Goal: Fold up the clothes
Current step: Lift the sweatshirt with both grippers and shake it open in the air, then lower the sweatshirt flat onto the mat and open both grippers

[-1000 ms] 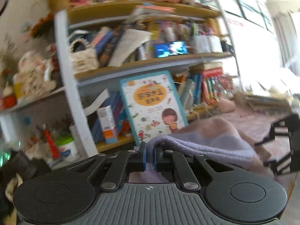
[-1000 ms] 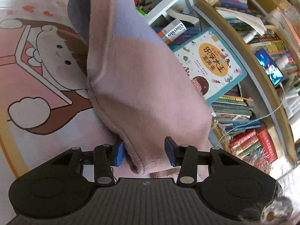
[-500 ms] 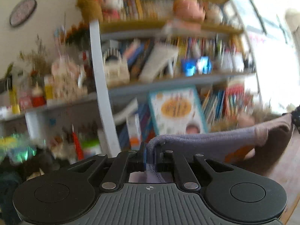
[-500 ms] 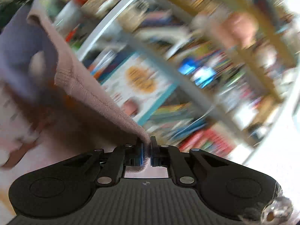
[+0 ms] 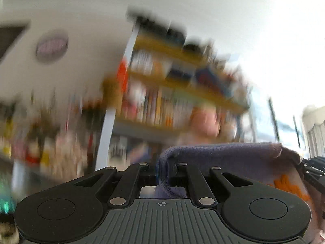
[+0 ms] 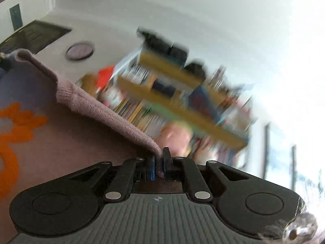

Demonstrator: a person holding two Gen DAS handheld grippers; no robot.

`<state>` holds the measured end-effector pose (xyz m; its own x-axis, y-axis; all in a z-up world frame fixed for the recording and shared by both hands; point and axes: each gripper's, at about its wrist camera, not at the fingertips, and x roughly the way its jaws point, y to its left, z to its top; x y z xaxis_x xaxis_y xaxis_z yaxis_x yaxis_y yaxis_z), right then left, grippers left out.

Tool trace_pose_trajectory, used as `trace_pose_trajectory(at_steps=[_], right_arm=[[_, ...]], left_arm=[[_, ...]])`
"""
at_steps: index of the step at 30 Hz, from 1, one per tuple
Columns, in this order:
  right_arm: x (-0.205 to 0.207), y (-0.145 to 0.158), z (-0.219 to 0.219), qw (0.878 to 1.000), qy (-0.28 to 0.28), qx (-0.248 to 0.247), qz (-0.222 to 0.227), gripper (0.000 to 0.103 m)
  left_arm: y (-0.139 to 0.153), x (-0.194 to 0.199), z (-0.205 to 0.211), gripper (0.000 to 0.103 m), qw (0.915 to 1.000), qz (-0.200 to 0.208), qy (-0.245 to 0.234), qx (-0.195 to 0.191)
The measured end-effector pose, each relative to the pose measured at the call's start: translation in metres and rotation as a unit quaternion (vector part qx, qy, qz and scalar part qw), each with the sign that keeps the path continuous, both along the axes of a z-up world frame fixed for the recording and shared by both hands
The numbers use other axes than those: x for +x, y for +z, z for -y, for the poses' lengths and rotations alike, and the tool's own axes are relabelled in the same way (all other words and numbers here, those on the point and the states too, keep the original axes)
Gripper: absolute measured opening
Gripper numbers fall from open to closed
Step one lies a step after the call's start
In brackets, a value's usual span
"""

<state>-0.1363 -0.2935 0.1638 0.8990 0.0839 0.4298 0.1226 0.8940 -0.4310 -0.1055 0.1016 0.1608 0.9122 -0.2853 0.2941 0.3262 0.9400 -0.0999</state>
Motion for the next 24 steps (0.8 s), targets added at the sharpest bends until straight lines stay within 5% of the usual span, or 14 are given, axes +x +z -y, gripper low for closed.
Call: trace_pose_trajectory(at_steps=[3, 5, 8, 12, 19, 24], right_arm=[[0.057, -0.029, 0.005, 0.986, 0.006, 0.000, -0.165, 0.007], [0.102, -0.063, 0.006, 0.959, 0.001, -0.005, -0.284, 0.007], [0.164, -0.119, 0.008, 0.909, -0.008, -0.011, -0.417, 0.007], [0.220, -0.158, 0.013, 0.870, -0.006, 0.004, -0.493, 0.007], [0.287, -0.175, 0.033, 0.812, 0.027, 0.110, -0.572, 0.013], [0.318, -0.181, 0.059, 0.779, 0.047, 0.220, -0.585, 0.023]], left_arm=[[-0.039, 0.065, 0.004, 0.009, 0.9850, -0.170, 0.008, 0.025], [-0.078, 0.110, 0.010, 0.009, 0.9582, -0.280, 0.016, 0.057], [-0.129, 0.157, 0.019, 0.009, 0.9244, -0.369, 0.020, 0.095], [-0.152, 0.196, 0.025, 0.010, 0.9072, -0.401, 0.025, 0.123], [-0.167, 0.241, 0.005, 0.014, 0.8879, -0.451, 0.022, 0.088], [-0.174, 0.266, -0.008, 0.049, 0.8769, -0.476, 0.026, 0.060]])
